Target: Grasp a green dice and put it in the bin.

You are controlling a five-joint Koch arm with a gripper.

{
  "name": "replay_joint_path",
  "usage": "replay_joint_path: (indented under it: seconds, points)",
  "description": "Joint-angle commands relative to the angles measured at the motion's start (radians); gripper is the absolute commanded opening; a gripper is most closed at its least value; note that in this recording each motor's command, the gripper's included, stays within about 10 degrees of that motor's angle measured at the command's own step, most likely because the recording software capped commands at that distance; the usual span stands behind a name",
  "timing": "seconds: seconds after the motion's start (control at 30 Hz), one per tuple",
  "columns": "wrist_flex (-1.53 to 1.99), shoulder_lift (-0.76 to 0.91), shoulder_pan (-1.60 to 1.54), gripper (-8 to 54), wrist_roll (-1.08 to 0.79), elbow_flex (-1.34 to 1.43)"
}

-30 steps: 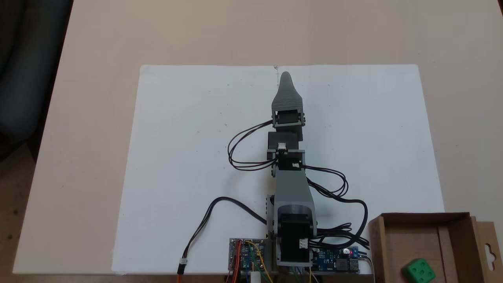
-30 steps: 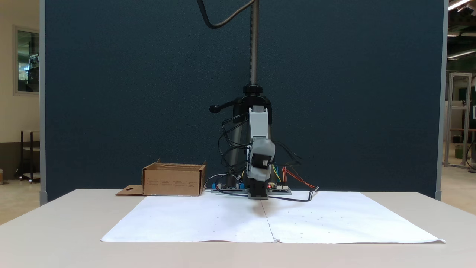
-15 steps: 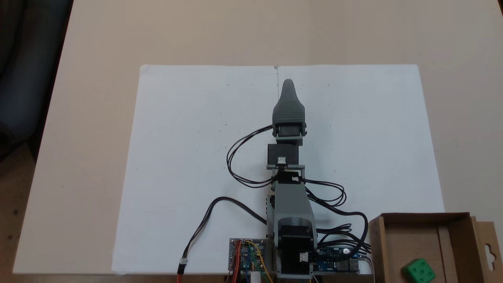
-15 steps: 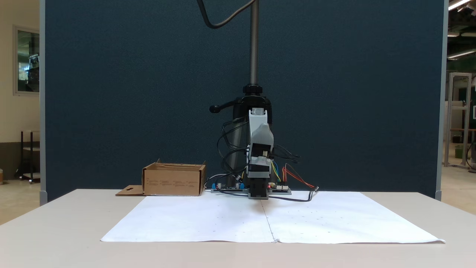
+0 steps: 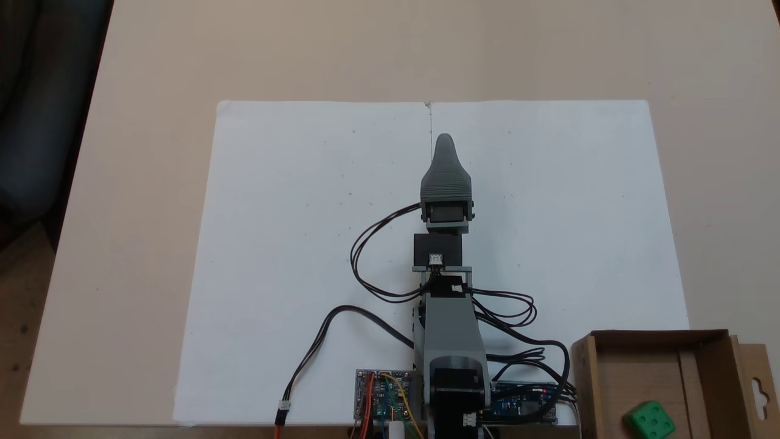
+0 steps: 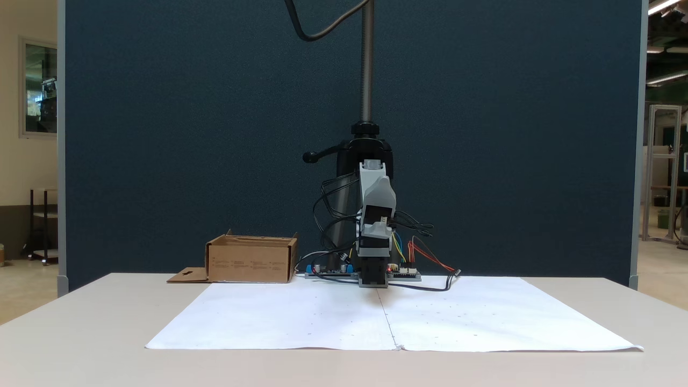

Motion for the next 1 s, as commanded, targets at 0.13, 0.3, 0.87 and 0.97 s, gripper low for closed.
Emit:
replay_joint_path:
  seconds: [0.13,0.3,0.87,0.97]
  points:
    - [-0.075,0.098,0.003,48.5,0.052,0.066]
    - [-0.074,0.098,0.014,47.6,0.044,0.066]
    - [-0.031,0.100,0.094,42.5,0.058,0.067]
    - [-0.032,0.101,0.091,42.2,0.064,0.067]
